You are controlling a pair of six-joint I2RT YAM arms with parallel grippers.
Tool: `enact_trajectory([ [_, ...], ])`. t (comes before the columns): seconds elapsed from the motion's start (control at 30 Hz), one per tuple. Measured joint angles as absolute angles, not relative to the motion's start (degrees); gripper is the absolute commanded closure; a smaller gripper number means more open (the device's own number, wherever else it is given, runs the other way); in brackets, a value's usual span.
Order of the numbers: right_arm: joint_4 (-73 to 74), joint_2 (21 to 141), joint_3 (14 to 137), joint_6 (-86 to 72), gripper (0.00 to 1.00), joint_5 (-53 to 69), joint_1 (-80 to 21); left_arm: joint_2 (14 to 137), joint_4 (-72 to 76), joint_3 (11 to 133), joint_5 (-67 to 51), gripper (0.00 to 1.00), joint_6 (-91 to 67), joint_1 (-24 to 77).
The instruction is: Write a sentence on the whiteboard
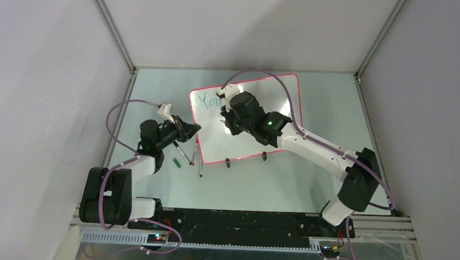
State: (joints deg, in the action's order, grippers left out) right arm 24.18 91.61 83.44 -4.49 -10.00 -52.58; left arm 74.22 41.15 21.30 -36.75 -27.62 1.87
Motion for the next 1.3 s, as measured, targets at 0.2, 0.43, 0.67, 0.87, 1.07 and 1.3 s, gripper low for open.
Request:
enact_trajectory([
  [0.2, 25.96, 95.59, 85.12, -4.47, 1.00, -11.97, -53.25, 74.22, 40.99, 21.30, -36.58, 0.99, -28.03, 1.87],
  [0.43, 26.96, 95.98, 86.35, -4.23, 1.00, -17.02, -52.66, 74.22, 40.97, 21.30, -36.58, 0.99, -28.03, 1.87],
  [0.67, 28.84, 96.01, 87.15, -4.10, 1.00, -18.09, -51.68, 74.19, 40.97, 21.30, -36.58, 0.99, -28.03, 1.87],
  [0.87, 29.12, 96.14, 88.92, -3.92, 1.00, -18.85, -52.29, 74.13, 40.93, 21.30, -36.58, 0.99, -28.03, 1.87],
  [1.07, 29.58, 97.41, 90.11, -3.77, 1.00, -19.31, -52.27, 74.11, 40.91, 21.30, -36.58, 0.99, -28.03, 1.87],
  [1.3, 30.17, 98.52, 90.48, -3.77, 1.00, -19.33, -52.16, 74.11, 40.91, 21.30, -36.58, 0.99, -28.03, 1.89],
])
